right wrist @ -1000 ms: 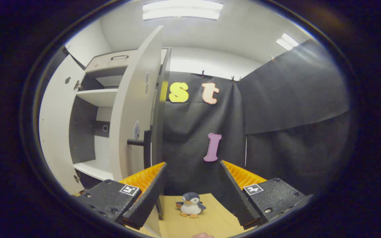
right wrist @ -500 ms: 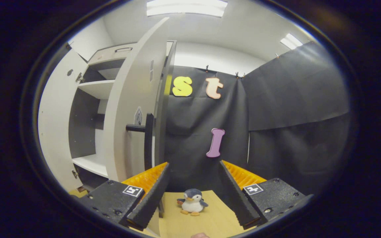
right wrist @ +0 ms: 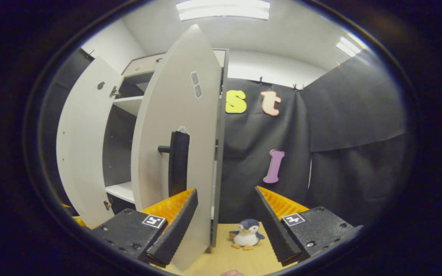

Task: Grasp the bottle in the cabinet with the left hand and place it on the coaster, then close the right door with the right hand and the left door with the left hand.

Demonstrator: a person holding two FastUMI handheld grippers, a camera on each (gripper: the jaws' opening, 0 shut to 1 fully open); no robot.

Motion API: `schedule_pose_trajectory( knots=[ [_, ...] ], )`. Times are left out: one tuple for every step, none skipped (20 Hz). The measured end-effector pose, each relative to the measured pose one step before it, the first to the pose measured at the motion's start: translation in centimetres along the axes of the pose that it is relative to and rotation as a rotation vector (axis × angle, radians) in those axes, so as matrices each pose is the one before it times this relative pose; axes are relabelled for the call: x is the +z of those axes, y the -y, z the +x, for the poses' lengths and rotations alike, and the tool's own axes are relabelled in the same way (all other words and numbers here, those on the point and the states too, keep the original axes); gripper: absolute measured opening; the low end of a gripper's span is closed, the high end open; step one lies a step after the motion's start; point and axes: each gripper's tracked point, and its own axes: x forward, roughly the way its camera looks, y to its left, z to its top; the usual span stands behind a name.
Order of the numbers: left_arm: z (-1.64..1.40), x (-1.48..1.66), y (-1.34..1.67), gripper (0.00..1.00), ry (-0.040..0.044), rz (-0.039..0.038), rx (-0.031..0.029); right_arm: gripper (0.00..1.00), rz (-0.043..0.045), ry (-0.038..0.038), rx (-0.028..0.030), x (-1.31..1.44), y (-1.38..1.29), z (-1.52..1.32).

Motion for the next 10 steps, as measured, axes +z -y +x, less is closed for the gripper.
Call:
schedule_pose_trajectory(
  knots=[
    [-0.146, 0.009, -0.167, 0.95, -0.00184, -0.00059, 0.00746, 0.95, 0.01052, 0.00075, 0.01680, -0.177, -1.096, 0.544],
    [-0.137, -0.057, -0.250, 0.95, -0.00135, -0.00193, 0.00764, 0.96, 0.00968, 0.00031, 0.01502, -0.058, -0.976, 0.451],
    [-0.124, -0.014, -0.284, 0.95, -0.00103, -0.00032, 0.00621, 0.92, 0.00468, 0.00628, 0.01489, -0.077, -0.811, 0.523],
    [-0.098, 0.012, -0.305, 0.95, 0.00093, 0.00283, 0.00786, 0.96, 0.00059, 0.00708, 0.01452, -0.073, -0.750, 0.590],
    [0.063, 0.141, -0.395, 0.95, 0.00035, 0.00569, 0.00743, 0.96, 0.00047, -0.00036, 0.01303, -0.247, -0.641, 0.711],
    [-0.106, 0.139, -0.312, 0.95, 0.00066, 0.00692, 0.00877, 0.95, 0.00558, -0.00743, 0.01359, -0.385, -0.685, 0.614],
    [-0.170, 0.184, -0.259, 0.95, 0.00479, 0.00417, 0.01079, 0.96, 0.00591, -0.00404, 0.01244, -0.285, -0.621, 0.537],
    [-0.113, 0.083, -0.341, 0.95, 0.00293, 0.00017, 0.00951, 0.96, 0.00335, -0.00061, -0.00454, -0.142, -0.238, 0.437],
    [-0.113, 0.024, -0.286, 0.95, -0.00078, -0.00249, 0.00702, 0.94, 0.00155, -0.00057, -0.00879, -0.086, 0.147, 0.133],
    [-0.119, -0.074, -0.244, 0.95, -0.00194, -0.00239, 0.00685, 0.94, 0.00168, 0.00533, -0.00162, 0.036, -0.101, -0.124]
  ],
)
